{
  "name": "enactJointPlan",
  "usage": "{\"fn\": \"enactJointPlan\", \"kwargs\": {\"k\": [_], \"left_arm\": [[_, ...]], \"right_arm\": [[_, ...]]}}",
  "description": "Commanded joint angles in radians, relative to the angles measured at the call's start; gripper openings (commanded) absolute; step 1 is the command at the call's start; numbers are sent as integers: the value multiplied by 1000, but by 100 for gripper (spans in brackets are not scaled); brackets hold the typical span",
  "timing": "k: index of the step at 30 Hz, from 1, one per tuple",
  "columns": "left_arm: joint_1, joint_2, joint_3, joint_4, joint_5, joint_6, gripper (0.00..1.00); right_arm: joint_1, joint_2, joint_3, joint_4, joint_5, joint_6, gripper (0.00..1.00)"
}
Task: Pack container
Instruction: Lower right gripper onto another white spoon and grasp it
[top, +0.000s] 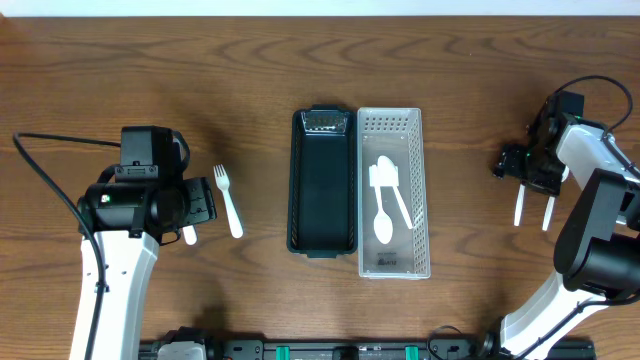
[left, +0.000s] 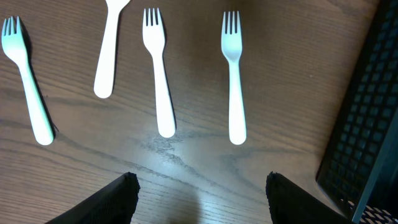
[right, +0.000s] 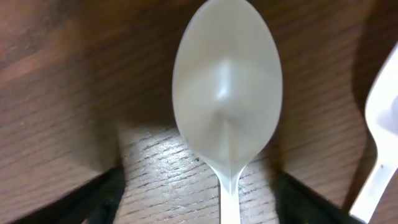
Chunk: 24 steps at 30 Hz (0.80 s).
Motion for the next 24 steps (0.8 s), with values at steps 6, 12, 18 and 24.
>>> {"fn": "enactJointPlan", "kwargs": {"k": [6,12,18,24], "left_arm": [[4,5,16,-3,-2,-2,69],[4,5,16,-3,-2,-2,68],[4,5,16,-3,-2,-2,68],[4,5,16,-3,-2,-2,68]], "right_arm": [[-7,35,-41,-6,-21,0,35],[-7,35,-41,-5,-21,0,15],[-7,35,-38,3,-20,27,1],[10,-9,20,-84,-41,61,1]]}}
